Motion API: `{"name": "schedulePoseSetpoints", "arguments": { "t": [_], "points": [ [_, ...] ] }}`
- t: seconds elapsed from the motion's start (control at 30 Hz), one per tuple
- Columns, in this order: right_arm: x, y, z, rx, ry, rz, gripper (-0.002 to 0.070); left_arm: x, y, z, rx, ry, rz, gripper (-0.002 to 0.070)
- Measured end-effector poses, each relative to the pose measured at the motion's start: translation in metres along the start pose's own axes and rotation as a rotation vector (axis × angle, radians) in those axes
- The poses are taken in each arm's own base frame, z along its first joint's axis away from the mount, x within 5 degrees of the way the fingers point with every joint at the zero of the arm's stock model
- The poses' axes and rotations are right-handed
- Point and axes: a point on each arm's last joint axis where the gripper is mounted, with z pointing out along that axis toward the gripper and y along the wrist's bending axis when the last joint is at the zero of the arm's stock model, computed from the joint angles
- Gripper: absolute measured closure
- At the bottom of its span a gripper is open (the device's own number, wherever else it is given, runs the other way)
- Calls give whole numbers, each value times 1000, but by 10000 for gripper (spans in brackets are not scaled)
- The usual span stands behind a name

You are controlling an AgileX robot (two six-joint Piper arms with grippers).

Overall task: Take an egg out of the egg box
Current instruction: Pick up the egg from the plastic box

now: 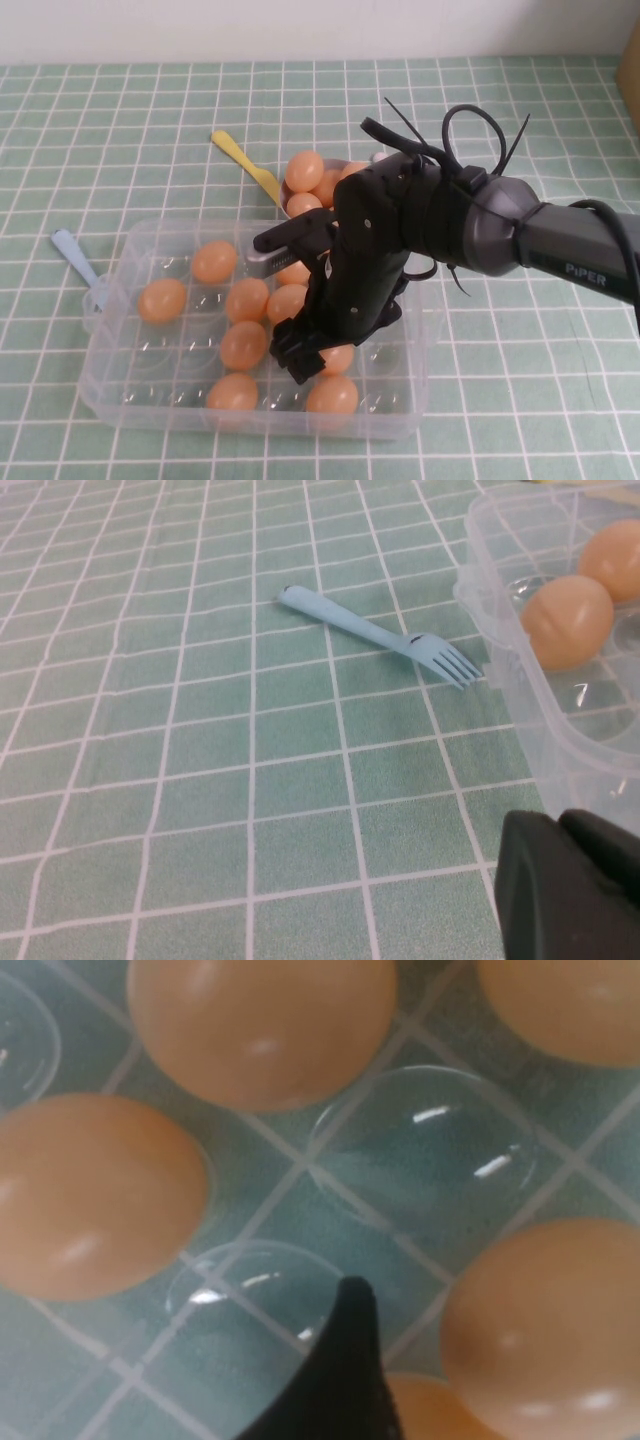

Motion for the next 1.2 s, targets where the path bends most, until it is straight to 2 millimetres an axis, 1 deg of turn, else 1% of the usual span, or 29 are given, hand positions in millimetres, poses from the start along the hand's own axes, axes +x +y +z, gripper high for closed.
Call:
{"name": "schedulePoseSetpoints", "arguments": {
  "t": [0.23,0.33,0.77,0.83,1.0,1.03,1.2],
  "points": [
    [0,-2,2,15,3,-10,68,0,0,0,0,0,0,678],
    [0,-3,8,23,16,-12,68,0,0,0,0,0,0,678],
    [-2,-3,9,26,-4,-16,74,0,0,0,0,0,0,678],
    [-2,-3,9,26,-4,-16,94,0,0,0,0,0,0,678],
    [-2,-3,9,26,-4,-16,209,0,0,0,0,0,0,678],
    [-2,-3,9,26,-4,-16,222,0,0,0,0,0,0,678],
    [-2,-3,9,26,-6,-16,229,0,0,0,0,0,0,678]
  ]
}}
